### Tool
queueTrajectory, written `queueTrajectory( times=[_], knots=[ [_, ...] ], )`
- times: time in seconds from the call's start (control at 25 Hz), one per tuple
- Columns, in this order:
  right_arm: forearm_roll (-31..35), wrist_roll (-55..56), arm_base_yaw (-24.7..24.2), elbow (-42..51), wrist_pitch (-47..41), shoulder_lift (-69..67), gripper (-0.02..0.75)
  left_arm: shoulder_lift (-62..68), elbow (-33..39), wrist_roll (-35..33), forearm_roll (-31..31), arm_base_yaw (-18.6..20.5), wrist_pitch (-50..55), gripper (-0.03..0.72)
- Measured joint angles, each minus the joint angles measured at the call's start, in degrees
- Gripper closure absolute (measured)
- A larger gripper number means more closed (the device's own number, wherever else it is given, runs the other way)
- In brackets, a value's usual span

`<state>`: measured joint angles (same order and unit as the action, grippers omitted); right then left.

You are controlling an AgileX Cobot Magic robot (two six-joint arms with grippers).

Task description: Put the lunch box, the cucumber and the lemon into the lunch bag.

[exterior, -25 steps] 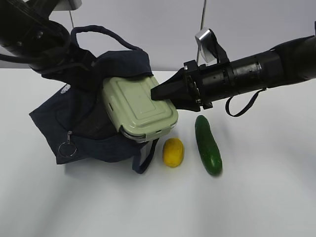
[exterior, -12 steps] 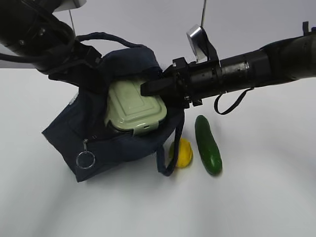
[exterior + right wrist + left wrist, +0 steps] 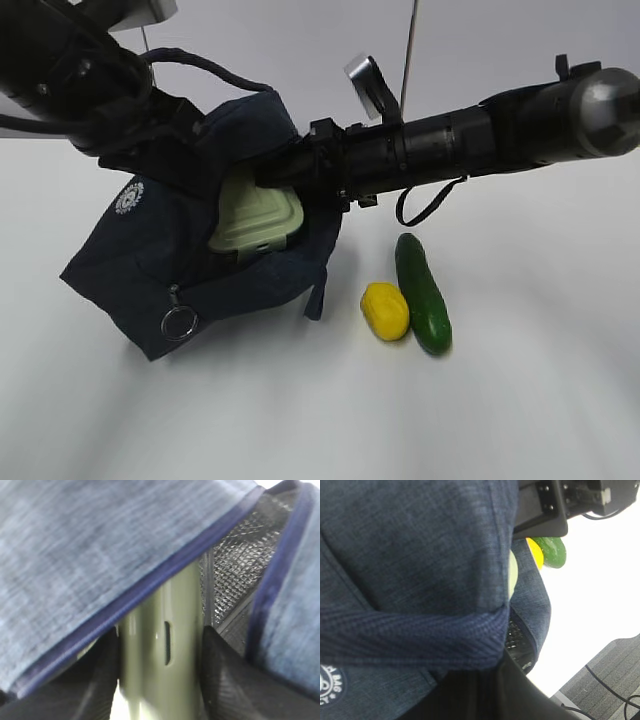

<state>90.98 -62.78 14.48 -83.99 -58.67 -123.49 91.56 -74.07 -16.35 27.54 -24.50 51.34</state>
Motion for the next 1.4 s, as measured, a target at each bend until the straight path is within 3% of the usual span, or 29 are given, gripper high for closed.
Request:
queueTrajectory(
  times=[0.56,1.4],
  knots=[
    [8.7,-6.7,4.7,-0.5,4.6,-4.5,0.384,1.2,-0.1,-0.3,1.8,0.0,0.2,0.697],
    [9.3,-7.3,5.5,-1.2,7.3,-9.0,0.384,7.7,-0.1,-1.5,4.9,-0.1,-2.1,0.697]
  ],
)
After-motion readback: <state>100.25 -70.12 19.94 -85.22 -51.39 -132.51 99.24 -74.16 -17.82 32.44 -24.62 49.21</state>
